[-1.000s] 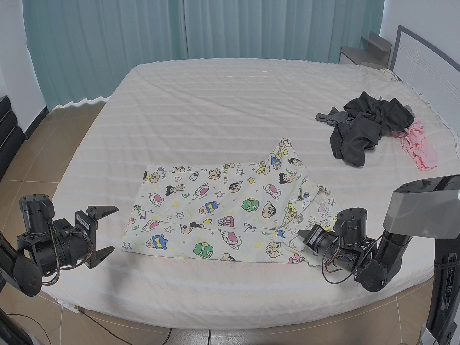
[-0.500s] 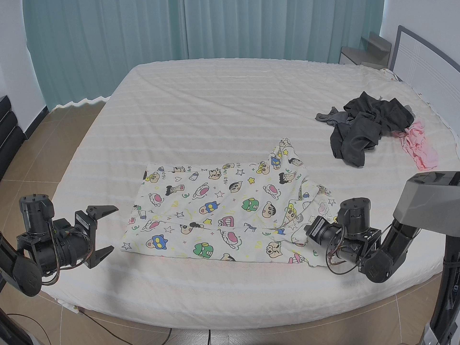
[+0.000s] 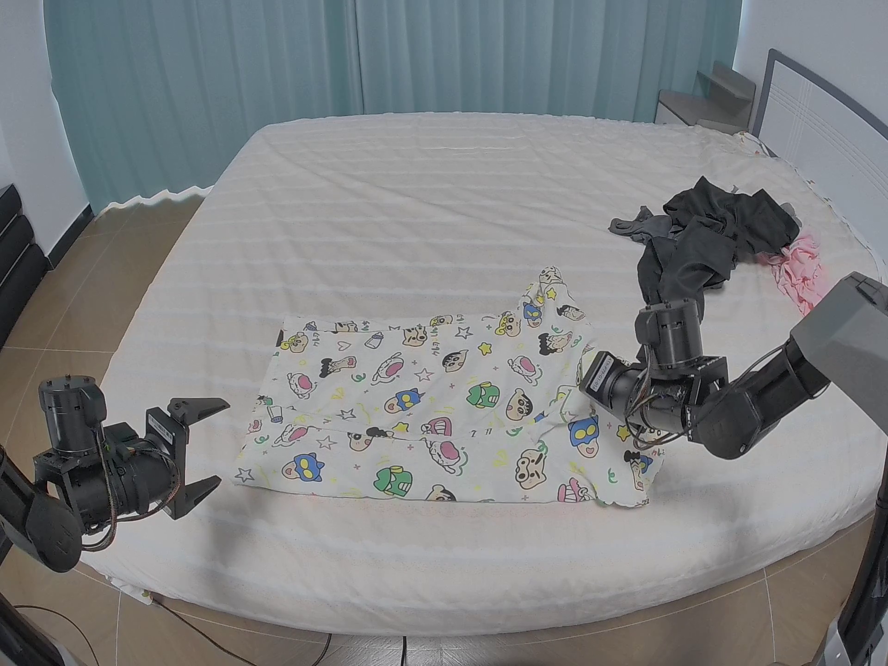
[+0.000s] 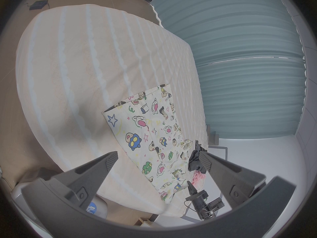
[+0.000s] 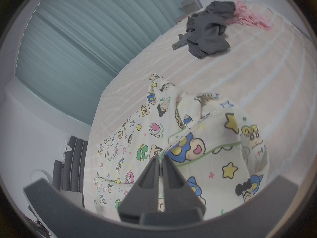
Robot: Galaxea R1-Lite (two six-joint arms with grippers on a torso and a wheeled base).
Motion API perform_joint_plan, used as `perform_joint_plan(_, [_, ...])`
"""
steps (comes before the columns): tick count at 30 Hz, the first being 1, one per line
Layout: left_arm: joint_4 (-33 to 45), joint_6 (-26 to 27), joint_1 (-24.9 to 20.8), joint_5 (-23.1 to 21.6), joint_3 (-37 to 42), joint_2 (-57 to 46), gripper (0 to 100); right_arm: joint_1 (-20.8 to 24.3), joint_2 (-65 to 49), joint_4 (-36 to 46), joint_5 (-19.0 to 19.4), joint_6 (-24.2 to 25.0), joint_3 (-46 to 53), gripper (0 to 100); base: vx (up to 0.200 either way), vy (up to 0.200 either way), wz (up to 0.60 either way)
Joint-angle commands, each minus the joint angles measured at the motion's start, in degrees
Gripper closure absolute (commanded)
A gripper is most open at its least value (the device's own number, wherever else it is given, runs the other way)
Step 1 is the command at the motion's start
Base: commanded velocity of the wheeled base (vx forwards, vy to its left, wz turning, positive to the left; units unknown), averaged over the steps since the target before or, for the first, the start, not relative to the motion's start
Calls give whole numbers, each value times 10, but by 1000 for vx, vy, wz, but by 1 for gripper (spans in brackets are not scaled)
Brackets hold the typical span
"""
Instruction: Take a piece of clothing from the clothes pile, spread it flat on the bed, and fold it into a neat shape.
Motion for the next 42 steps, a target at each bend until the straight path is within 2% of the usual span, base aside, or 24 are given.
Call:
perform_joint_plan(1, [-1,0,0,0,0,9,0,-2,-4,30,-1,-23,-47,100,0,0,0])
perform_joint_plan(10, [0,1,-2,0,0,10,0,-2,-6,53,-1,-64,-45,100,0,0,0])
perform_joint_plan(17, [0,1,-2,0,0,10,0,18,-40,104,-2,-62,-13,100,0,0,0])
perform_joint_plan(20, [0,1,-2,1,0,10,0,36,-53,110,-25,-61,8,100,0,0,0])
perform_joint_plan(23, [0,1,-2,1,1,10,0,57,-49,107,-86,-41,18,100,0,0,0])
perform_joint_plan(25, [0,1,-2,1,1,9,0,71,-52,107,-108,-12,28,100,0,0,0])
perform_joint_plan(34, [0,1,-2,1,2,9,0,96,-64,100,-116,21,99,100,0,0,0])
perform_joint_plan(38, [-1,1,-2,1,10,9,0,104,-59,77,-117,54,132,100,0,0,0])
perform_joint_plan(42, [-1,1,-2,0,11,9,0,104,-48,43,-116,62,168,100,0,0,0])
